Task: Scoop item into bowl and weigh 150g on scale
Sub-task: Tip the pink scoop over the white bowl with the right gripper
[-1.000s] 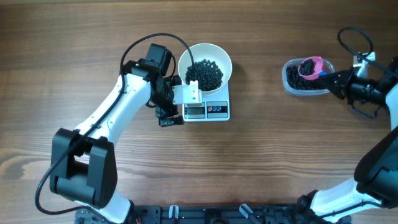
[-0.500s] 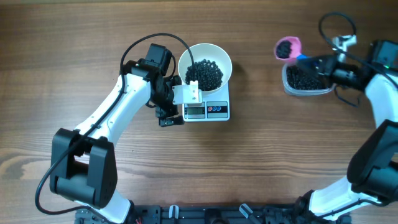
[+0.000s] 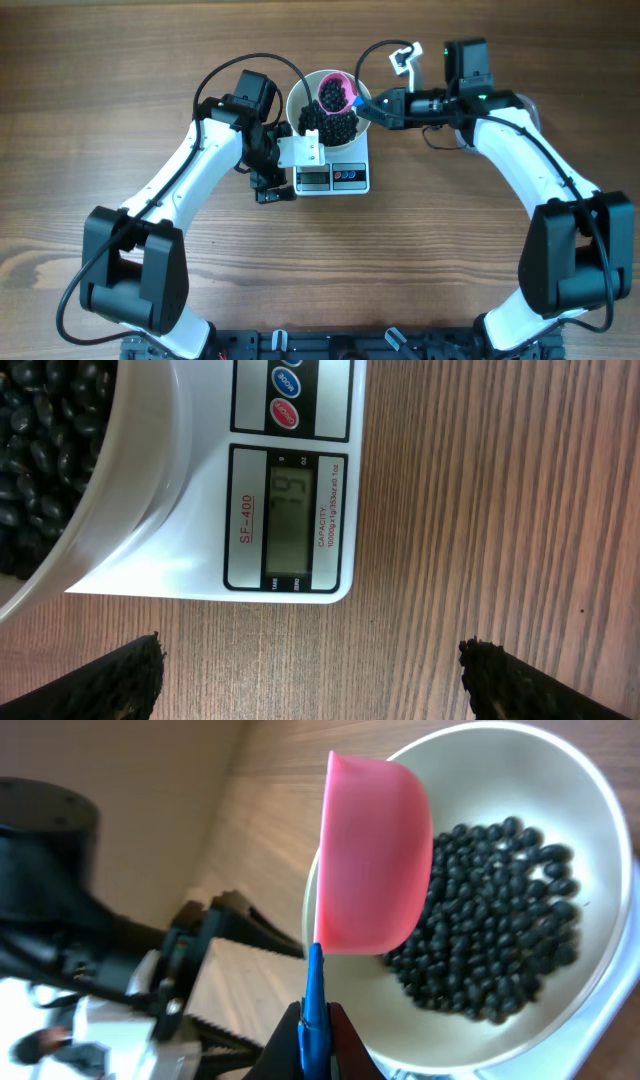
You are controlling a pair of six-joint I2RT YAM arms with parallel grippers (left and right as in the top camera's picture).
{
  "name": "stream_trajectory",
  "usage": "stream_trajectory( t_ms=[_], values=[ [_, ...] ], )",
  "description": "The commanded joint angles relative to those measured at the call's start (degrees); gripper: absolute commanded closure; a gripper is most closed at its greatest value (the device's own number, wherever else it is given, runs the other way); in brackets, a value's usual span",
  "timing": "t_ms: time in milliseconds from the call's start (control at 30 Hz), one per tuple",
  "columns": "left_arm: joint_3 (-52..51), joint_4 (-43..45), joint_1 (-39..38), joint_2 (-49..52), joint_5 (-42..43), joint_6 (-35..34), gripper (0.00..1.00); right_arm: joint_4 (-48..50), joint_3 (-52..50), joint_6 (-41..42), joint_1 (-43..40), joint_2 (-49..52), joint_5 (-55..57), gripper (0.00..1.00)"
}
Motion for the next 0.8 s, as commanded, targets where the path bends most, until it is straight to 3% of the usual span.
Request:
stream_trajectory(
  t_ms=[0, 167, 300, 433, 767],
  values=[
    [0.0, 0.0, -0.2, 0.3, 1.4, 0.0, 0.0, -0.4, 2.2, -2.2, 1.1, -2.9, 7.0, 0.96],
    [0.0, 0.0, -0.2, 0.3, 1.4, 0.0, 0.0, -4.7, 3.5, -11.0, 6.2, -11.8, 23.4, 0.96],
    [0.0, 0.0, -0.2, 0.3, 1.4, 0.0, 0.0, -6.9, 3.4, -20.5, 12.9, -12.2, 42.3, 0.96],
    [0.0, 0.0, -0.2, 0.3, 1.4, 0.0, 0.0, -6.3, 3.5, -32.3, 17.4, -12.0, 53.3, 0.96],
    [0.0, 0.0, -0.2, 0.3, 1.4, 0.0, 0.0, -6.0, 3.5, -41.1, 17.8, -12.0, 54.5, 0.96]
  ],
)
